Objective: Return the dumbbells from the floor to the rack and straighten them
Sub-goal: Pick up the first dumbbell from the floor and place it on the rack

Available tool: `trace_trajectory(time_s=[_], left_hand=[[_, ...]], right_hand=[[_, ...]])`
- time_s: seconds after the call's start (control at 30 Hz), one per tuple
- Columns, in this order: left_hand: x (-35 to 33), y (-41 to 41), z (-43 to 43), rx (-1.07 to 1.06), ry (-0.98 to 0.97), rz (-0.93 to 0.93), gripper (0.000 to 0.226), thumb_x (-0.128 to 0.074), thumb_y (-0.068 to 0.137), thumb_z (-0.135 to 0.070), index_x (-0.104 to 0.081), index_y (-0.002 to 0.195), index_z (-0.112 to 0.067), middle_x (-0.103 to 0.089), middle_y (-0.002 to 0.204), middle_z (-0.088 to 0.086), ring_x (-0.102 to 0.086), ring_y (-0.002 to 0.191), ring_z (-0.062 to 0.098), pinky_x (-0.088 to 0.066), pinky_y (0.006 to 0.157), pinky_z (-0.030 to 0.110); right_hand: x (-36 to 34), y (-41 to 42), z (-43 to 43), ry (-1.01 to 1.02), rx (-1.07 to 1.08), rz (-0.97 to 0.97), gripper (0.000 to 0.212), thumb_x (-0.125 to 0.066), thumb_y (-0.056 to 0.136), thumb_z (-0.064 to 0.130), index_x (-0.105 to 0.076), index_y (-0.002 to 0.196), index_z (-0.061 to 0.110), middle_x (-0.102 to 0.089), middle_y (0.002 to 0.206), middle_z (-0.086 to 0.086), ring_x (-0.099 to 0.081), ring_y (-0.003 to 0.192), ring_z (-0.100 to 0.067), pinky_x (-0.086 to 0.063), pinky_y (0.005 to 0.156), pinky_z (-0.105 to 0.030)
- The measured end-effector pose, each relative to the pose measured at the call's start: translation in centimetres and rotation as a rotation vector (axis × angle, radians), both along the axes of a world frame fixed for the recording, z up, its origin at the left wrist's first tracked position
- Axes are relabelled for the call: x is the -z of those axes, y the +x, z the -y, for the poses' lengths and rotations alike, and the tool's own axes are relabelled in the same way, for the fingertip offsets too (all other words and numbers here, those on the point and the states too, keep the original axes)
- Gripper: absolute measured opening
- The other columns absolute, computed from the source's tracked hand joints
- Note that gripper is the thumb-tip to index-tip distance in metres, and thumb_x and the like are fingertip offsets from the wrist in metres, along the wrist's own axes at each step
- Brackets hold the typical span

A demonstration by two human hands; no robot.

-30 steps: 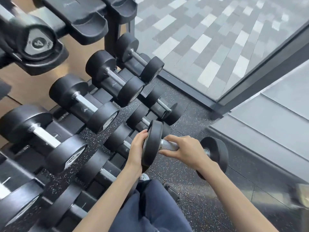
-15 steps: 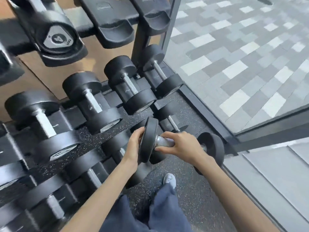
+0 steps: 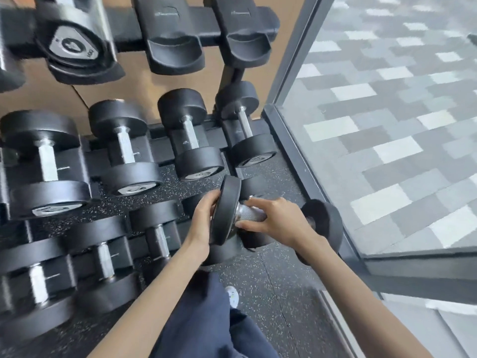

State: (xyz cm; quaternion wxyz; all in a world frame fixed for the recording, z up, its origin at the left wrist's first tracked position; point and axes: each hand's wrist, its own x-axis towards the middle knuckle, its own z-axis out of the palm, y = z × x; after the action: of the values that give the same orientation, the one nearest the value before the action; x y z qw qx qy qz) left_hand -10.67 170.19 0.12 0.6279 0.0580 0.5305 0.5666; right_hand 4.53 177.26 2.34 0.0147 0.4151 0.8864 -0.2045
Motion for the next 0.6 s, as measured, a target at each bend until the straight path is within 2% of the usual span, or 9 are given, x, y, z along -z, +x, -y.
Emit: trace_trajectory(time_s=[0.2,0.33,0.43,0.5,0.6], left_hand=[[-0.5,4.0,-4.7,0.016,0.008,-0.013,0.041,-0.045,0.092,-0.035,-0.068,0.065,-0.015,-0.065,0.055,0.0,-0.06,0.046,0.01,-0.045,0.044,0.014],[-0.4,5.6,-8.7,0.019,0.044,-0.044,0.039,-0.044,0.093,-0.034,-0.07,0.071,-0.015,-0.068,0.062,0.001,-0.063,0.055,0.011,-0.048,0.055,0.02],[-0.3,6.3,-11.9,0.004,0.067,-0.024,0.048,-0.043,0.093,-0.032,-0.072,0.059,-0.017,-0.067,0.056,-0.001,-0.062,0.049,0.009,-0.046,0.046,0.015],[-0.4,6.5,-13.8,-0.009,0.064,-0.02,0.044,-0.045,0.093,-0.033,-0.072,0.063,-0.015,-0.067,0.056,0.002,-0.063,0.048,0.011,-0.047,0.044,0.015],[-0.5,6.6,-16.4,-0.042,0.043,0.013,0.035,-0.046,0.092,-0.036,-0.067,0.082,-0.01,-0.067,0.06,0.005,-0.065,0.052,0.014,-0.049,0.046,0.018]], right_hand=[[-0.8,3.7,-4.4,-0.004,0.018,0.019,0.053,-0.054,0.069,0.074,-0.058,0.107,0.037,-0.068,0.08,-0.002,-0.062,0.086,-0.029,-0.047,0.069,-0.036],[-1.4,5.3,-8.3,-0.011,0.026,0.041,0.052,-0.054,0.07,0.073,-0.058,0.107,0.037,-0.058,0.069,0.002,-0.062,0.083,-0.029,-0.048,0.069,-0.036],[-1.6,5.8,-11.6,-0.003,0.022,0.043,0.051,-0.056,0.07,0.072,-0.057,0.108,0.039,-0.06,0.07,0.002,-0.063,0.083,-0.028,-0.045,0.066,-0.034],[-1.7,5.9,-14.1,0.006,-0.006,0.056,0.053,-0.055,0.07,0.072,-0.058,0.109,0.036,-0.06,0.069,0.001,-0.063,0.082,-0.028,-0.044,0.064,-0.033],[-2.0,5.8,-17.7,0.036,-0.048,0.052,0.056,-0.055,0.069,0.073,-0.059,0.11,0.035,-0.057,0.066,0.003,-0.063,0.082,-0.029,-0.037,0.06,-0.029]])
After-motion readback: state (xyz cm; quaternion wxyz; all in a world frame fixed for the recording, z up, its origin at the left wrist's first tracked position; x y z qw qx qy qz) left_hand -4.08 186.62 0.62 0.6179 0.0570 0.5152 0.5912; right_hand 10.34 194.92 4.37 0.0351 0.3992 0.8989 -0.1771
